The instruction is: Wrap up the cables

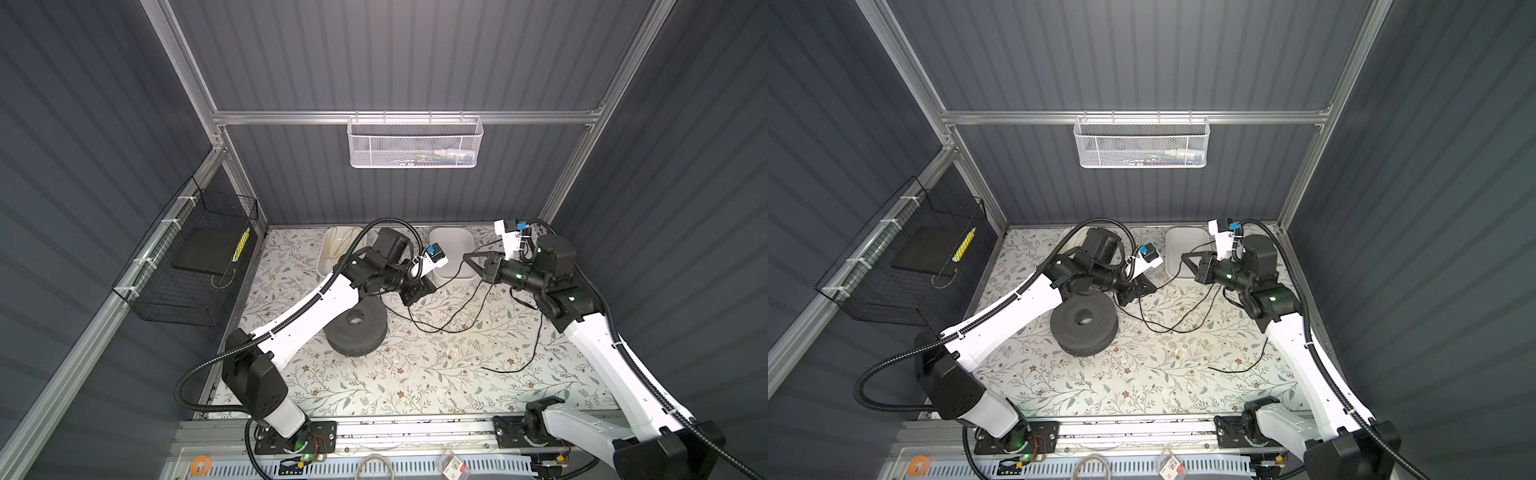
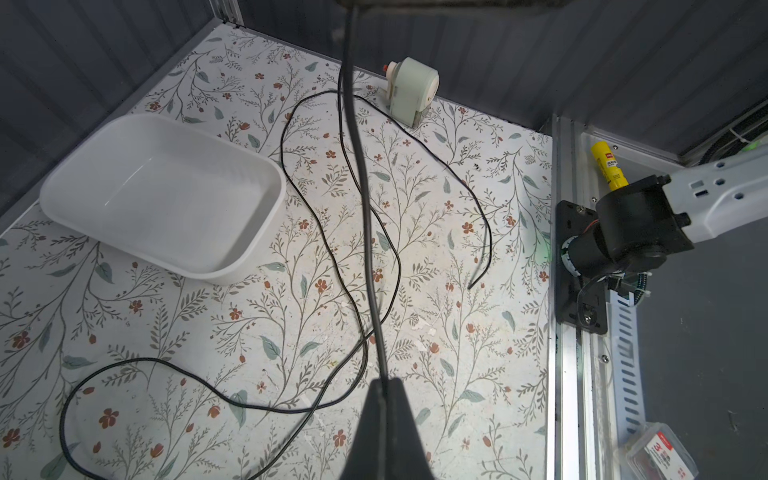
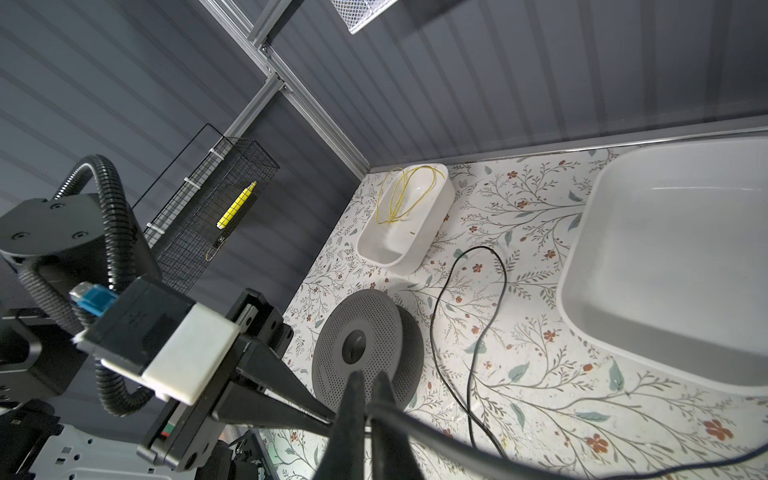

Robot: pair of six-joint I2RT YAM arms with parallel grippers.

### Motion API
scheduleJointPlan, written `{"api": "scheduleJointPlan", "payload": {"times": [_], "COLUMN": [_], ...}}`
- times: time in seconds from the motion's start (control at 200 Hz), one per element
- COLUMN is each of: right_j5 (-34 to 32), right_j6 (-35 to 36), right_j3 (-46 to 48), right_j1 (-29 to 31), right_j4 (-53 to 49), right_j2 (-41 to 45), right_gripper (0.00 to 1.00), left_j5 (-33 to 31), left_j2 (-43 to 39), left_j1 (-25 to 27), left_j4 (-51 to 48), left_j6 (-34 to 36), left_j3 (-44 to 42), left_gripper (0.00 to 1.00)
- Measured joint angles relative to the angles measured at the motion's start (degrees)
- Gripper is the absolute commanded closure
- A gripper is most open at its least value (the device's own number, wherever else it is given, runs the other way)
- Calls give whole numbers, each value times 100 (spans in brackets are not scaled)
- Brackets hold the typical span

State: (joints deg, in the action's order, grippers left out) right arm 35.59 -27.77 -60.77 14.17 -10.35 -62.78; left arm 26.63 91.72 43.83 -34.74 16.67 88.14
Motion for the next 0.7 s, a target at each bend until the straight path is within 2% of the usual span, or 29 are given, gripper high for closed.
{"api": "scheduleJointPlan", "payload": {"times": [0.05,0.1,0.165,0.27,0.555,0.7], "right_j5": [-7,-7,-2,-35,-627,-726], "right_j6": [-11,-33,-87,-249,-743,-1145], "right_j3": [0,2,9,131,907,1246], "right_j1": [15,17,17,17,-74,-380], "right_j4": [2,7,37,184,243,273], "right_j2": [-17,-26,-28,-11,588,1025], "right_gripper": [100,92,69,48,30,29], "left_j5": [11,31,46,42,177,221], "left_j2": [-2,-13,-59,-216,-361,-549], "left_j1": [0,2,2,2,0,2], "left_j4": [72,214,520,1174,2682,3099], "left_j6": [-28,-94,-280,-748,-1893,-2168], "left_j3": [-61,-181,-455,-997,-1410,-1620], "left_gripper": [100,100,100,100,100,100]}}
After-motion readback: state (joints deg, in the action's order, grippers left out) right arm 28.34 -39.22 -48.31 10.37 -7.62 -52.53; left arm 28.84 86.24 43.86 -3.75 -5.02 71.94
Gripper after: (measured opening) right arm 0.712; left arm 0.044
